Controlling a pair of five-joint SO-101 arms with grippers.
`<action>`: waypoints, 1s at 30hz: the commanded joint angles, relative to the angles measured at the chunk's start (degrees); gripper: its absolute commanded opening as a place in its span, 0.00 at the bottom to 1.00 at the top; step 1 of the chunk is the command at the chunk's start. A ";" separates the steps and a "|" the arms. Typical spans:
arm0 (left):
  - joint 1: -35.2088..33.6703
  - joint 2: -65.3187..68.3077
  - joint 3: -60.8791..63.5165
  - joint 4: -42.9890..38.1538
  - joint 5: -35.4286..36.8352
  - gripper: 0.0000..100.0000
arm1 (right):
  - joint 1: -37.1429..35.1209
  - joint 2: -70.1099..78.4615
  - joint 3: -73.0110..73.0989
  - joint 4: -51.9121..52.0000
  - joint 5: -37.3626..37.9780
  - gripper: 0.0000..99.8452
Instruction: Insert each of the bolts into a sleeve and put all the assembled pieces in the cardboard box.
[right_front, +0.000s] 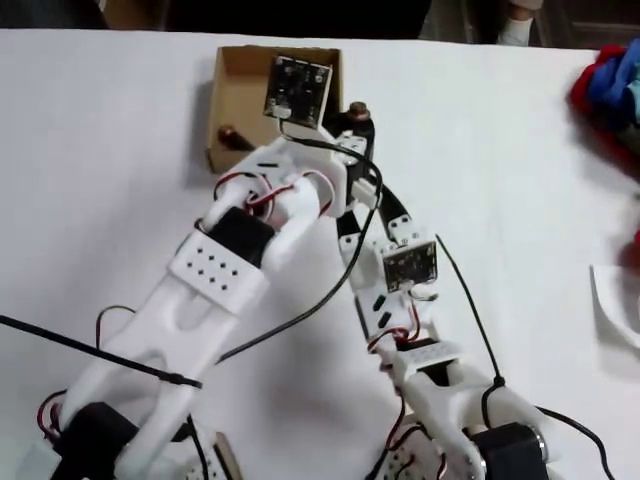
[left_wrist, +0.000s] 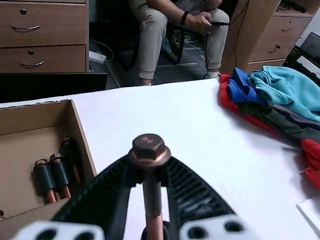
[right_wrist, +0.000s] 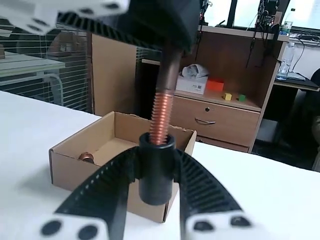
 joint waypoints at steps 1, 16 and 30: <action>-0.26 0.35 0.48 -0.26 -0.70 0.02 | 1.19 -0.57 -0.62 -1.54 -3.52 0.02; 2.46 0.26 6.11 -0.26 -0.70 0.02 | 1.54 -0.22 -0.70 -1.10 -12.75 0.02; -0.44 -0.26 -2.42 12.66 -3.08 0.30 | 1.45 -0.13 -0.70 2.07 -6.95 0.02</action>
